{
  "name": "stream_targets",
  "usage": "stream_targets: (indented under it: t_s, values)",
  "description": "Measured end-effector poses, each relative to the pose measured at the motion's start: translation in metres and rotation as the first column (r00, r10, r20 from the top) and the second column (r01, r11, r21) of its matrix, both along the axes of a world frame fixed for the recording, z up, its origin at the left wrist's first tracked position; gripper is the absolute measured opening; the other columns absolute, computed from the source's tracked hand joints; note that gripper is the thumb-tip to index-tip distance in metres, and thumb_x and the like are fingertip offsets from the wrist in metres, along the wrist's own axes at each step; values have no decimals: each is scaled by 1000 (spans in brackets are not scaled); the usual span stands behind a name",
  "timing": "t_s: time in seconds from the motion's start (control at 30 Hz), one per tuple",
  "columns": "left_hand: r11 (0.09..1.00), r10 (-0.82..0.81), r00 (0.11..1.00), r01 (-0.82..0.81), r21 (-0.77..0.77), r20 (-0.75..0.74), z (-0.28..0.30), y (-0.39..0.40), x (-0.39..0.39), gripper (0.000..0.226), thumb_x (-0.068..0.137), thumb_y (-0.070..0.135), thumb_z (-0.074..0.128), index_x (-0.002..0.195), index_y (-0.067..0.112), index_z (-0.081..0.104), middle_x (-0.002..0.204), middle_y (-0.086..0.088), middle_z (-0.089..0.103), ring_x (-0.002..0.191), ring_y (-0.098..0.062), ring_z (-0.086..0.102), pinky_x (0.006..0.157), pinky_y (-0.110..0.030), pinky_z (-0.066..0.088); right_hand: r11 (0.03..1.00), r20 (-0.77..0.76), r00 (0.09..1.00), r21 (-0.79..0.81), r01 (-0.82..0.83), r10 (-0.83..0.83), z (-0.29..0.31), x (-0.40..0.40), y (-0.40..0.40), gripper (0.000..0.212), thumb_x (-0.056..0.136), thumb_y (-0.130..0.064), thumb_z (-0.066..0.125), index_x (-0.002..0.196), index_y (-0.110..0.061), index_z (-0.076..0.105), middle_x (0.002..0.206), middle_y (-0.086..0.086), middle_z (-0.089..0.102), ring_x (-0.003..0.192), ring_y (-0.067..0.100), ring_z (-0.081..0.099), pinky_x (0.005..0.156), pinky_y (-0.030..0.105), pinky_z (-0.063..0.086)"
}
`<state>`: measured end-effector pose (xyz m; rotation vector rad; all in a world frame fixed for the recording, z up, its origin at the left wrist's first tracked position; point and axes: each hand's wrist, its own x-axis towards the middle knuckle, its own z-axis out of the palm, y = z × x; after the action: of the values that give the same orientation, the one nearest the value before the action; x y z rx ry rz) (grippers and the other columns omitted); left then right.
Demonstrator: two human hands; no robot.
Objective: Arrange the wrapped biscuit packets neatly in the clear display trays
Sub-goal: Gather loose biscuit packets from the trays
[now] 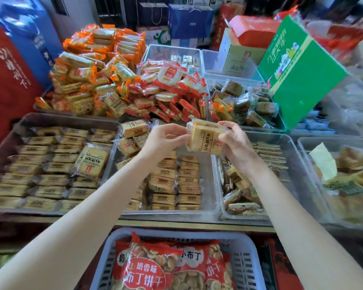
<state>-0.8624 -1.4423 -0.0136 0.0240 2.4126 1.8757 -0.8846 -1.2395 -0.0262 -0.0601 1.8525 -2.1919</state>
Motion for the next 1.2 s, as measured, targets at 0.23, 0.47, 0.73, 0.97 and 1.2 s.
stream_targets:
  t_s: [0.23, 0.47, 0.73, 0.97, 1.2]
  values:
    - [993, 13, 986, -33, -114, -168, 42, 1, 28, 15, 87, 17, 66, 74, 20, 58, 62, 8, 62, 47, 4, 52, 51, -11, 43, 991, -43, 996, -106, -80, 75, 37, 30, 9, 93, 43, -46, 92, 115, -12, 44, 108, 15, 62, 89, 18, 67, 64, 24, 55]
    - [993, -112, 994, 112, -22, -3, 66, -5, 45, 4, 86, 21, 66, 90, 19, 66, 80, 3, 69, 72, -5, 63, 70, -18, 54, 993, -98, 995, -120, -13, 1, 60, 46, 7, 72, 60, -35, 77, 119, -9, 45, 107, 13, 61, 92, 18, 64, 69, 26, 53]
    - [980, -47, 995, 29, -197, -84, 84, -14, 39, 7, 81, 16, 72, 85, 12, 68, 74, 2, 64, 53, 4, 54, 49, -7, 42, 999, -223, 975, 33, 26, -18, 78, 48, 7, 62, 58, -33, 77, 109, -12, 47, 112, 14, 62, 92, 20, 65, 59, 22, 53]
    - [959, -274, 960, 269, -87, -54, 92, -6, 39, 72, 78, 12, 73, 136, 33, 36, 132, 9, 42, 109, -14, 55, 85, -27, 51, 919, -422, 904, 379, 111, 65, 92, 48, 4, 45, 75, -17, 78, 109, -19, 49, 115, 7, 62, 99, 15, 64, 80, 28, 57]
    - [941, -303, 951, 309, 134, -63, 87, -12, 37, 55, 75, -3, 69, 121, 20, 53, 108, -4, 65, 83, -9, 69, 69, -20, 55, 984, -329, 934, 153, -89, 135, 95, 46, 12, 67, 50, -57, 83, 108, -30, 62, 106, -6, 69, 104, 15, 65, 83, 27, 54]
